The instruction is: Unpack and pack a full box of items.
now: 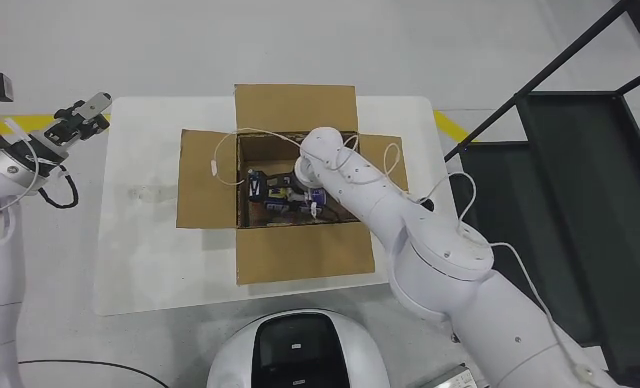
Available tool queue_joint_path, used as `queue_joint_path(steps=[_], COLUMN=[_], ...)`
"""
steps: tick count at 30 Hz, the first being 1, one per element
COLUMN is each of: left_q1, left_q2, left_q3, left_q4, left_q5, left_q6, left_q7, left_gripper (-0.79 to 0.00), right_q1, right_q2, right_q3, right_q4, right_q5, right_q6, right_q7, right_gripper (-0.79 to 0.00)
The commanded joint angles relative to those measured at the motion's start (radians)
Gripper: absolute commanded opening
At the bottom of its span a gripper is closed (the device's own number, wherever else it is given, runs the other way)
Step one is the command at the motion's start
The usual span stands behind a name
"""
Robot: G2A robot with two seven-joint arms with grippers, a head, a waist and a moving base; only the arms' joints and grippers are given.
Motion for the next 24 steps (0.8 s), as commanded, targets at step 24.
queue_joint_path(steps=[24], left_q1=[0.0], left_q2=[0.0], left_q3=[0.0], left_q4=[0.0], left_q5=[0.0], left_q6=[0.0], left_q7=[0.0], left_gripper=[0.0], right_q1=[-0.013], right_q2=[0.206], right_q3=[0.101], right_q4=[-0.258], right_q5=[-0.045], right_q6=[-0.003], right_q7=[-0.166], right_gripper=[-0.785])
